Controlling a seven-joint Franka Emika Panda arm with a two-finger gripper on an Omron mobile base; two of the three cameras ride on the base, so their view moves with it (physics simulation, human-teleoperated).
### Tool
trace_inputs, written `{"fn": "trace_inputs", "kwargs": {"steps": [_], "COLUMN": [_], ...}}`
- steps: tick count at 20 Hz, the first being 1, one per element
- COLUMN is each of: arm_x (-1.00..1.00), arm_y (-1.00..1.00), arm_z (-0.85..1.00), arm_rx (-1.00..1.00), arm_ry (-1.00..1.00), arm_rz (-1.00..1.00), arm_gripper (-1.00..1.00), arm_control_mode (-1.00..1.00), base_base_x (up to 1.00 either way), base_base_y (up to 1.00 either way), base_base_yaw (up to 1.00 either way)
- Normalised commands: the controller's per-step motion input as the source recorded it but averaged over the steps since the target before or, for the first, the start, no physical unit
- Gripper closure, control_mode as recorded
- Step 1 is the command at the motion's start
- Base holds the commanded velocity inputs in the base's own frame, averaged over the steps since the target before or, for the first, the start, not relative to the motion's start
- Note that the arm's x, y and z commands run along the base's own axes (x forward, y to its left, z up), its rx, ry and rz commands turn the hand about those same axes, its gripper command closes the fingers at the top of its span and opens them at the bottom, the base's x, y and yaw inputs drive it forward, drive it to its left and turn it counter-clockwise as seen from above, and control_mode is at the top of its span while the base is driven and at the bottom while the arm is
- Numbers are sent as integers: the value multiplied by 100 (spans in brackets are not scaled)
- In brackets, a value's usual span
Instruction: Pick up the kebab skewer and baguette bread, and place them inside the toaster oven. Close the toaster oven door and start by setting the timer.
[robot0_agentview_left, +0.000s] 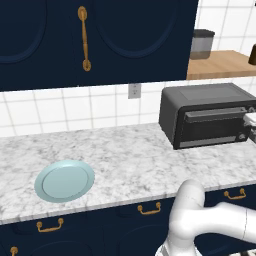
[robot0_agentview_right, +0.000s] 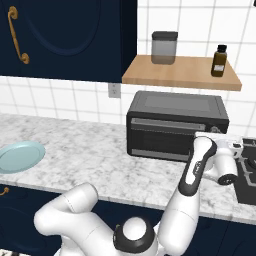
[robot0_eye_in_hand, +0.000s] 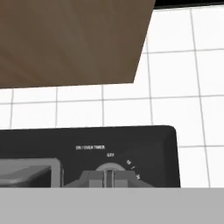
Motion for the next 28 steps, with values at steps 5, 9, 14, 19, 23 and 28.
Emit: {"fn": "trace_inputs", "kwargs": {"steps": [5,9,14,19,23,28], "arm_x": [0,0,0,0,0,0], "arm_y": [0,0,0,0,0,0], "arm_z": [-1,0,0,0,0,0], "arm_rx": [-5,-6,0,0,0,0], "arm_ry": [-13,-6,0,0,0,0], "arm_rz": [0,-4,-10,-10,-4,0], "arm_gripper": [100,100,100,100,100,100], "arm_control_mode": [-100,-100,-100,-100,-100,-100], "base_base_x": [0,0,0,0,0,0], "base_base_y": [0,0,0,0,0,0], "base_base_yaw": [0,0,0,0,0,0]}}
